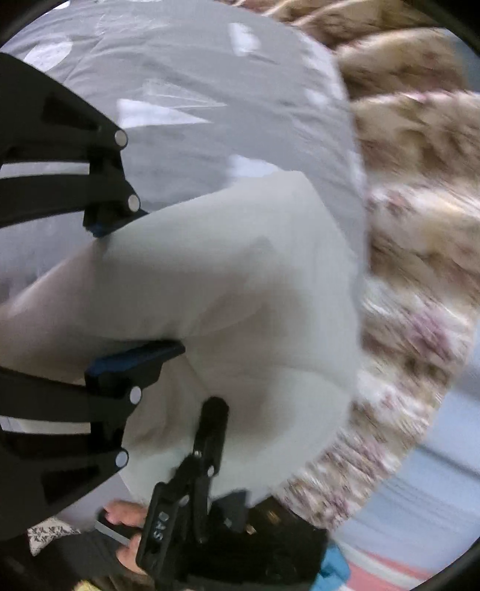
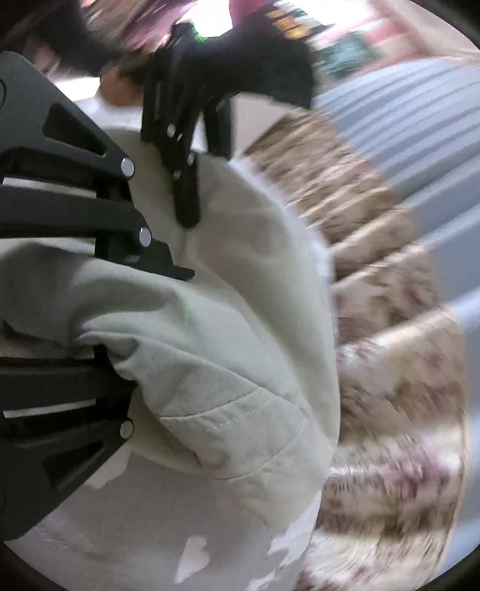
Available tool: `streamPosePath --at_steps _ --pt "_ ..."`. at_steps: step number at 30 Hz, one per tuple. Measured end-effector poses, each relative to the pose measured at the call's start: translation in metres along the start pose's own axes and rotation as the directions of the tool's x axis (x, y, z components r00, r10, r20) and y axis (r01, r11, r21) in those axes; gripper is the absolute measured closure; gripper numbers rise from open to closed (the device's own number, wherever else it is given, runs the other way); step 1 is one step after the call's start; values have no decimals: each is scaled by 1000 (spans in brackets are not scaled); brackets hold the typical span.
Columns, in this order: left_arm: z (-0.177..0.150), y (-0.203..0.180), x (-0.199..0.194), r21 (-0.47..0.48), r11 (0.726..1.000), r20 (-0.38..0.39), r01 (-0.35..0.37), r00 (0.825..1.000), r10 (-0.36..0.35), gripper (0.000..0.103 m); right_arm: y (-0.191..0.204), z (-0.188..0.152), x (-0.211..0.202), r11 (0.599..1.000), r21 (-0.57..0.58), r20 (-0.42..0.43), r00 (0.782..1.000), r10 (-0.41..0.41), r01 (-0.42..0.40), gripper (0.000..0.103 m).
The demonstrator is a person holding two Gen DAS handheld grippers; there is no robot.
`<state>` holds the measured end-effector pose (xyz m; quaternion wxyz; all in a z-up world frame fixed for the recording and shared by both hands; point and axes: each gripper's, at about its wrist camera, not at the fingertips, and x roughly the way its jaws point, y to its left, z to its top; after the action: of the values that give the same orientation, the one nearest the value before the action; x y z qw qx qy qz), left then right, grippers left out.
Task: Fold large clothes
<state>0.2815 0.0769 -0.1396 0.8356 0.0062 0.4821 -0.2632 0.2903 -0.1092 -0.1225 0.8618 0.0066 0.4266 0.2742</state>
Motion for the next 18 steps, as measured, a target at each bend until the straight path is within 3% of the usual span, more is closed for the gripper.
streamPosePath --at_steps 1,3,4,7,12,14,16,18 --pt "-10 8 4 2 1000 23 -9 1000 9 32 7 -4 6 998 -51 3 1000 -29 29 67" --pt "-19 11 5 17 998 69 -68 995 67 15 8 -6 9 995 -81 -7 999 -50 49 65" --pt "-23 11 6 21 997 80 -75 994 73 12 5 -7 10 995 -84 -21 998 -56 54 61" --pt "-24 11 6 1 998 81 -57 995 57 7 -6 -18 5 996 -62 -37 997 -68 66 48" --pt "-33 -9 -10 70 990 140 -119 984 108 5 -32 -42 -15 997 75 -11 1000 -28 29 41" --pt "-38 -12 -13 90 984 154 -157 978 142 3 -44 -53 -18 992 129 0 1000 -15 15 33" --pt "-40 -12 -10 78 981 152 -176 975 163 1 -46 -56 -18 988 149 -4 999 -39 39 25" --pt "-39 -10 -12 44 981 147 -188 973 180 1 -41 -53 -30 986 163 -2 999 -43 43 25"
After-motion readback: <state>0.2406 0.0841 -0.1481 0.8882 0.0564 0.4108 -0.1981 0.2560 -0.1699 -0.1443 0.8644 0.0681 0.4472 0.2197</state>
